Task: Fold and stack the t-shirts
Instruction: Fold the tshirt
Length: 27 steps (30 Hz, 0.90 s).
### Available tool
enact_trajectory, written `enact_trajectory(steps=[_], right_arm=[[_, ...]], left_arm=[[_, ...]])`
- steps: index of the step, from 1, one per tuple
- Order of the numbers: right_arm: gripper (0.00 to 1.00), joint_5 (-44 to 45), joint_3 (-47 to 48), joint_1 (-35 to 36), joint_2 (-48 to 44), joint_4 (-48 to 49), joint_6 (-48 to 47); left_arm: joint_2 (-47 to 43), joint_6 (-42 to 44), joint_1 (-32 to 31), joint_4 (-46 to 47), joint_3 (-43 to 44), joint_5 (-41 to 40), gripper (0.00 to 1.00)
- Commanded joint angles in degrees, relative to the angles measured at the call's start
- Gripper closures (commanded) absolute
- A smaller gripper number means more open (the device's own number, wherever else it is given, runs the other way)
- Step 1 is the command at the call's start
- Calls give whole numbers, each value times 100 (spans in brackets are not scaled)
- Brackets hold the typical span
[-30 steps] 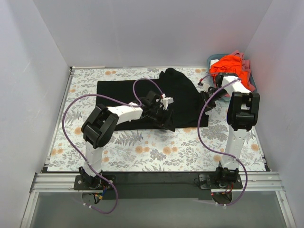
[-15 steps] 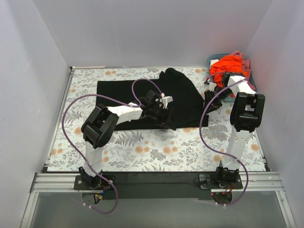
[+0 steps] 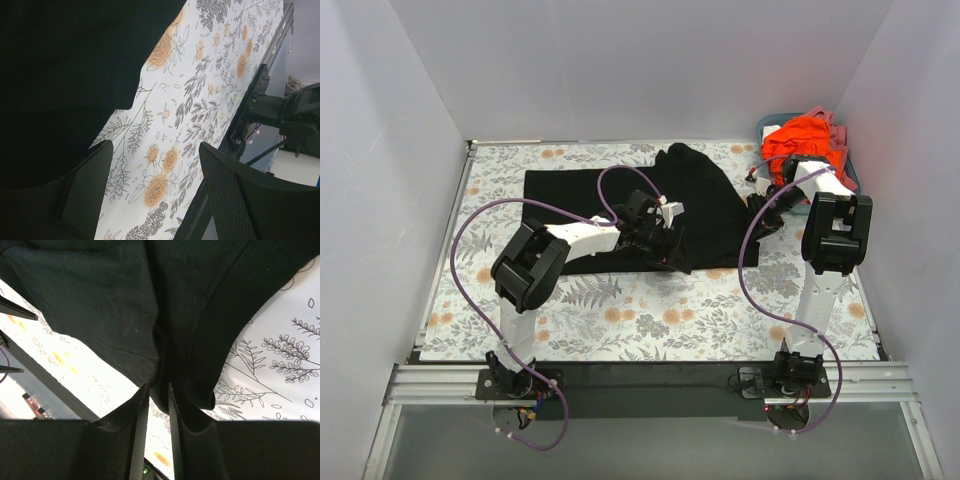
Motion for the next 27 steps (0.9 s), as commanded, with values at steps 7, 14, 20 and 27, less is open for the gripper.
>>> enact_trajectory(steps=[7,14,20,27], right_arm=[[73,-105,325,115,82,-3,-11],[74,-123,299,194,30,-3,-11],[74,-36,272,238,91,15,-2],[75,17,211,238,109,23,-20]], left_arm=[[-134,12,-27,94,53,106,31],[-142,12,-18,121,45,106,30],[-134,-5,-18,121,62,115,31],[-151,-23,-18,164,27,185,30]])
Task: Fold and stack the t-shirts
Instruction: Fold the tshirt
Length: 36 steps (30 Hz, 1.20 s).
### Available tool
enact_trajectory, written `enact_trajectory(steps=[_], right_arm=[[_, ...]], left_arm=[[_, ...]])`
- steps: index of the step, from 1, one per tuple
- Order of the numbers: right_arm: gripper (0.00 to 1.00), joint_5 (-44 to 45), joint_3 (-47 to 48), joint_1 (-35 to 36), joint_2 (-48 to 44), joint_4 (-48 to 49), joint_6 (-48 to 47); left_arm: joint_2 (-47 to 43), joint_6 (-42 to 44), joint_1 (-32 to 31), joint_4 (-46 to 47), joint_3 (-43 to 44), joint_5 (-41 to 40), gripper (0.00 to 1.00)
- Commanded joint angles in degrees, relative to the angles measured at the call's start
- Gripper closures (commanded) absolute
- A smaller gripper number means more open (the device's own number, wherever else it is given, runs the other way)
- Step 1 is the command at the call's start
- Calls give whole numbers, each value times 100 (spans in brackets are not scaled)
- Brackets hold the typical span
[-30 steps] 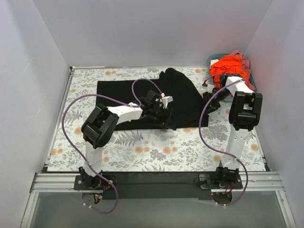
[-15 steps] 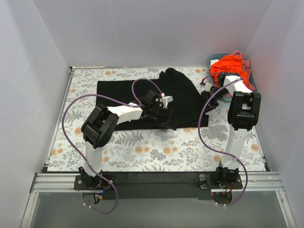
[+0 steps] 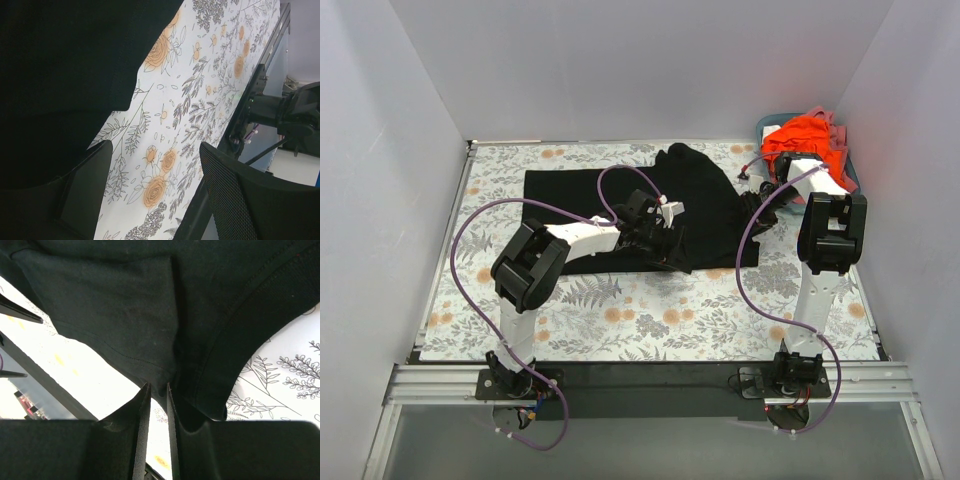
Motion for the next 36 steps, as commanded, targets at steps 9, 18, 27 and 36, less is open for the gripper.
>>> enact_trajectory(steps=[9,18,27,36], right_arm=[[71,158,40,13,113,65,-7],[75,53,-56,92,113,65,-24],[94,26,251,101,25,13,46],[99,-88,392,110,34,-40,99]], left_arm=[[-178,-54,-18,180,-26,174,30],[-169,-27,-27,180,-26,183,30],[-353,-89,-27,347,-114,297,34],[-318,-55,-53,339,-35,-193,37]])
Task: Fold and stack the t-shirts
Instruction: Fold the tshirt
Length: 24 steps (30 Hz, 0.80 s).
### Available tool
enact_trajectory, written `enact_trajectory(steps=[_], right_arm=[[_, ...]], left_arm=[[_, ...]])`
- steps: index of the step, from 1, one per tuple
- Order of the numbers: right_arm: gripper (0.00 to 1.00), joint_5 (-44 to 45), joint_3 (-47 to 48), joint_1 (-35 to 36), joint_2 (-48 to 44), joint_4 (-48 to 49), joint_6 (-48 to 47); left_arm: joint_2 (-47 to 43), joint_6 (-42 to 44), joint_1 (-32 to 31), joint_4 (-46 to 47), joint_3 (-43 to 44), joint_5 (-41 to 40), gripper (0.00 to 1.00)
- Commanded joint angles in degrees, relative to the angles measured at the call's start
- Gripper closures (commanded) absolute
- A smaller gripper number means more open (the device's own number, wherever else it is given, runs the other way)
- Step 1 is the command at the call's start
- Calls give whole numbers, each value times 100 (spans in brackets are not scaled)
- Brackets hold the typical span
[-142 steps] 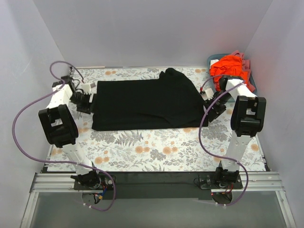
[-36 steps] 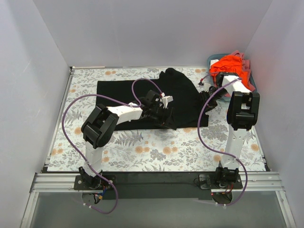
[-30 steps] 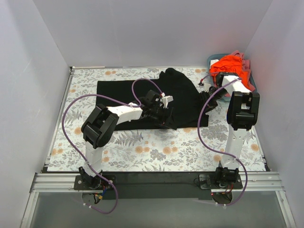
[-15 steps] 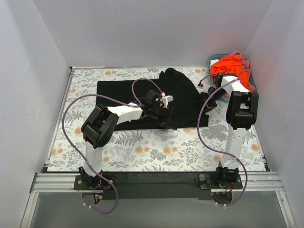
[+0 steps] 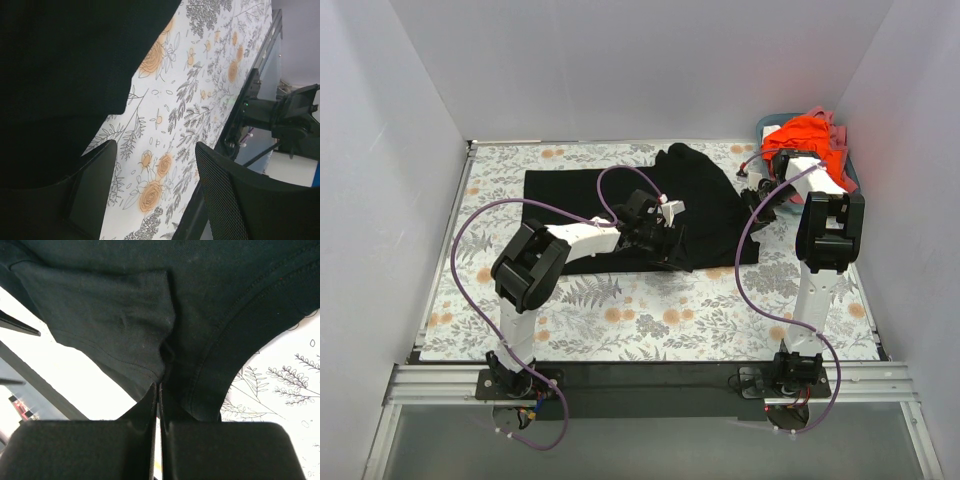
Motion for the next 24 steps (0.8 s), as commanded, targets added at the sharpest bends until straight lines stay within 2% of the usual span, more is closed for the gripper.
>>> enact_trajectory(steps=[1,4,5,7,10,16,20,22,24], right_arm=[[99,-141,197,36,-67,-134,31],[96,-88,188,36,-49,-143,5],[89,-79,188,36,-40,-143,4],[84,-79,188,36,-31,-134,5],[83,-53,232,36,-23,-143,22],[82,-61,294,36,-40,-143,48],[91,-61,250,36,-66,-187,5],[91,-18,189,36,-93,-178,-22],[78,18,145,36,-93,-196,-39]], left_arm=[[-405,287,-44,54,-8,-493,39],[-573,884,-44,28,-61,-715,40],[-660,1121,-44,-103,-18,-767,40],[-731,1699,-44,-261,26,-864,40],[-810,2291,-44,-560,88,-1014,40],[-802,2477,-53,-693,132,-1005,40],[-714,2362,-53,-702,194,-1023,40],[-687,2371,-53,-693,211,-1040,39],[-687,2415,-53,-702,229,-1067,39]])
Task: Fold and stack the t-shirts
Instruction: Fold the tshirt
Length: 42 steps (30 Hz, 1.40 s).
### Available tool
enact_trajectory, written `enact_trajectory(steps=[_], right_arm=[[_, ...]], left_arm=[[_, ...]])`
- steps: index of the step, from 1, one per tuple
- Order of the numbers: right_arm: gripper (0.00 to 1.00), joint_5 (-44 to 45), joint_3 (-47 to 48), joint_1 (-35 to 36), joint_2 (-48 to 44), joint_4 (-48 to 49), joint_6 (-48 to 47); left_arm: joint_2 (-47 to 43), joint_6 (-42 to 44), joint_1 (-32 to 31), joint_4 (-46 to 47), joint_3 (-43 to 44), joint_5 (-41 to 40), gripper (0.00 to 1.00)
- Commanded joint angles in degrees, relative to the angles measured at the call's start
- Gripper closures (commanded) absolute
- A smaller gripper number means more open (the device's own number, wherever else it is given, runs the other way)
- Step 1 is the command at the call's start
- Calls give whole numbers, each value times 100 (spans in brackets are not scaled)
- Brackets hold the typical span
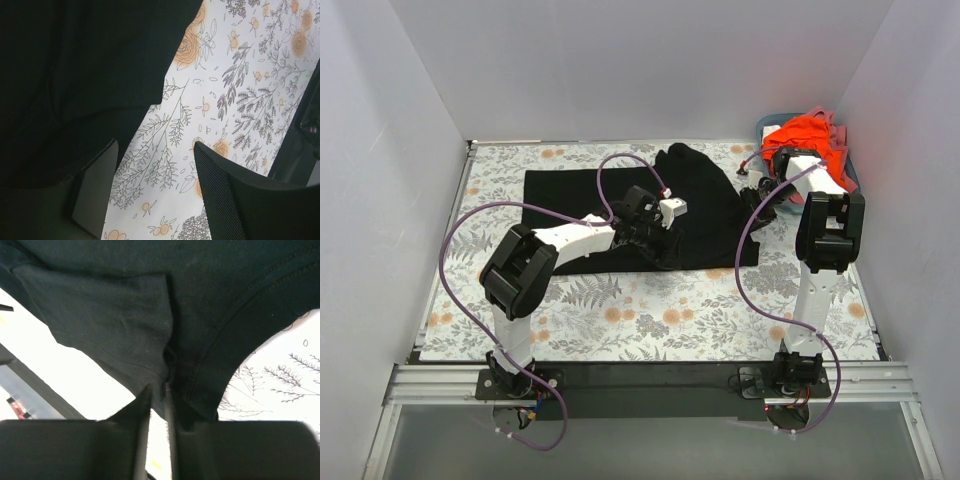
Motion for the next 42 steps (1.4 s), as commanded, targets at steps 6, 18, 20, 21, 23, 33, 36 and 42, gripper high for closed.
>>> enact_trajectory(steps=[6,18,20,21,23,33,36,42], right_arm=[[63,139,33,22,-111,-165,-107],[73,200,-204,31,-154,-165,-169],[74,218,-213,31,-146,-165,-178],[75,201,-222,31,-146,-165,-178],[79,165,-213,31,-172,-165,-178],[77,165,-125,31,-225,-192,-178],[76,156,-99,31,-260,-209,-169],[78,130,-73,31,-251,-235,-169]], left_arm=[[-343,749,-42,-22,154,-87,36],[-158,961,-86,-48,330,-193,36],[-141,935,-86,-48,347,-167,36],[-141,917,-86,-39,356,-167,36],[-158,908,-86,-48,348,-167,36],[-167,856,-95,-39,295,-132,36],[-176,847,-95,-39,286,-132,36],[-158,821,-95,-48,286,-123,36]])
